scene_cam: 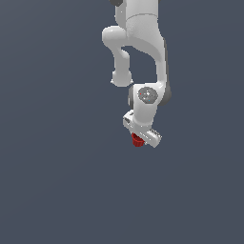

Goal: Pick up the object and move it to a goal position.

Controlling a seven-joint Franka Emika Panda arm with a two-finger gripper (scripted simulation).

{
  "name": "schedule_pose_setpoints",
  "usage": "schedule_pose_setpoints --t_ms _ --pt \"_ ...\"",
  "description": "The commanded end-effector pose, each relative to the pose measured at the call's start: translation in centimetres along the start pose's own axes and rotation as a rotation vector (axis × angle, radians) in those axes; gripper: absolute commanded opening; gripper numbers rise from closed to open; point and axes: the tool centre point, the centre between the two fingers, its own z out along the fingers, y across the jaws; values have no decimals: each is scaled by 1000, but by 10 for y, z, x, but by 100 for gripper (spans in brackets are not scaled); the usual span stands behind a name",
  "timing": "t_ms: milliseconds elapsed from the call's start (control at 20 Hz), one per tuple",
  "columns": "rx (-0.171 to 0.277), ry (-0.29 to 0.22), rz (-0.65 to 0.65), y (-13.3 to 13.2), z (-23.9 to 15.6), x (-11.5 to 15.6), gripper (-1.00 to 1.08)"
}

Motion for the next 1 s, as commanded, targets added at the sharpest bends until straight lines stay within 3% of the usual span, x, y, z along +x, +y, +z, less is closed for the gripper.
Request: schedule_pose_setpoints --t_ms 0,500,950 --pt "-2 -1 1 1 1 0 -100" --pt "0 0 0 -6 -12 2 -100" --pt "-1 1 1 -32 -63 9 -100"
